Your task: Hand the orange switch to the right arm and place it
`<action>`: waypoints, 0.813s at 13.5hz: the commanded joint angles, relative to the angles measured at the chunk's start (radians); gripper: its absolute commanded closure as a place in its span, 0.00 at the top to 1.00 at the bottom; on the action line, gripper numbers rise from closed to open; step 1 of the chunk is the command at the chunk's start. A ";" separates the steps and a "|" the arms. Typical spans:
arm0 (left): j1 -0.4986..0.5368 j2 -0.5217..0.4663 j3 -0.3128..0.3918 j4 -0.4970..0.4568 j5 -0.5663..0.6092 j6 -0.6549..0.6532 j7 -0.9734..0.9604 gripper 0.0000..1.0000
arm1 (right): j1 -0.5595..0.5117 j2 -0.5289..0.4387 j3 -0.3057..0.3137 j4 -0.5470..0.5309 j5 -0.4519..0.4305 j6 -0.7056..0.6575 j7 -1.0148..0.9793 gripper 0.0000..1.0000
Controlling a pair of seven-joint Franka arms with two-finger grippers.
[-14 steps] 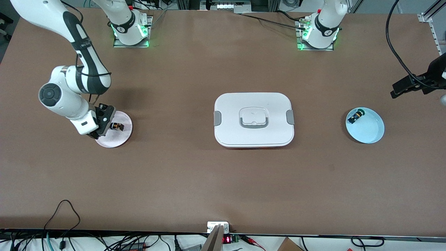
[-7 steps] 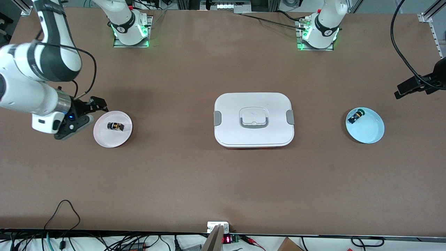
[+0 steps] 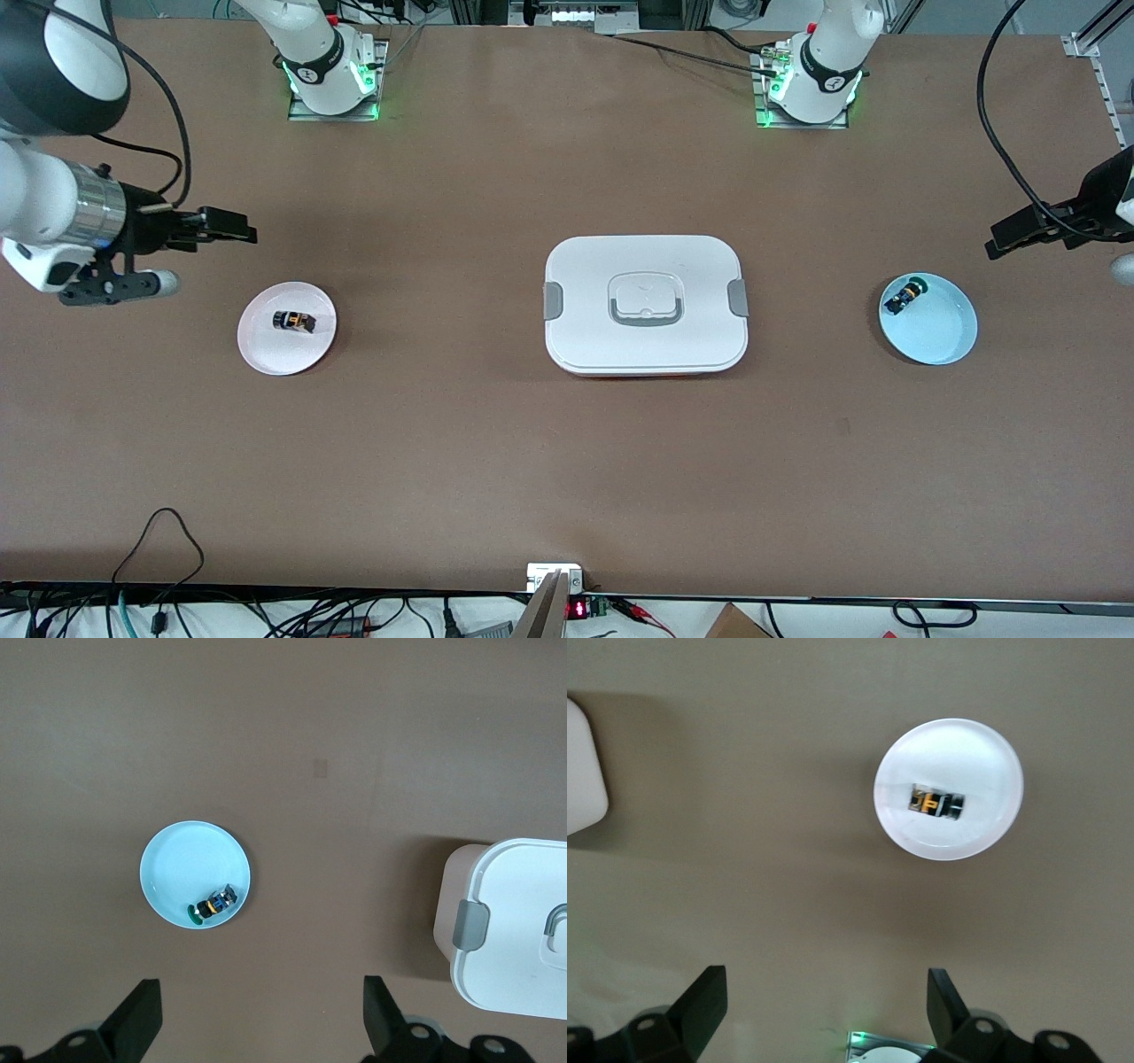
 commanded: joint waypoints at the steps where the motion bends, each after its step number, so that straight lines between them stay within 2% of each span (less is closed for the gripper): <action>1: -0.002 0.013 -0.005 0.033 0.000 -0.011 -0.006 1.00 | -0.003 -0.013 0.005 0.035 -0.168 -0.014 0.008 1.00; 3: -0.002 0.013 -0.006 0.037 -0.001 -0.011 -0.009 1.00 | -0.002 -0.013 0.005 0.046 -0.291 -0.022 -0.068 1.00; 4: -0.002 0.013 -0.008 0.038 -0.001 -0.014 -0.009 1.00 | -0.006 -0.015 -0.011 0.061 -0.262 -0.013 -0.060 1.00; 5: -0.002 0.011 -0.009 0.038 -0.003 -0.014 -0.009 1.00 | -0.011 -0.015 -0.037 0.066 -0.198 -0.011 -0.058 1.00; 7: -0.004 0.013 -0.009 0.037 0.000 -0.014 -0.007 1.00 | -0.002 -0.020 -0.161 0.068 -0.028 -0.020 -0.032 1.00; 9: -0.002 0.013 -0.009 0.037 0.000 -0.014 -0.006 1.00 | -0.006 -0.056 -0.173 0.016 -0.009 -0.011 0.055 1.00; 11: -0.002 0.013 -0.009 0.037 -0.001 -0.014 -0.006 1.00 | 0.000 -0.091 -0.160 -0.041 -0.076 0.038 0.054 1.00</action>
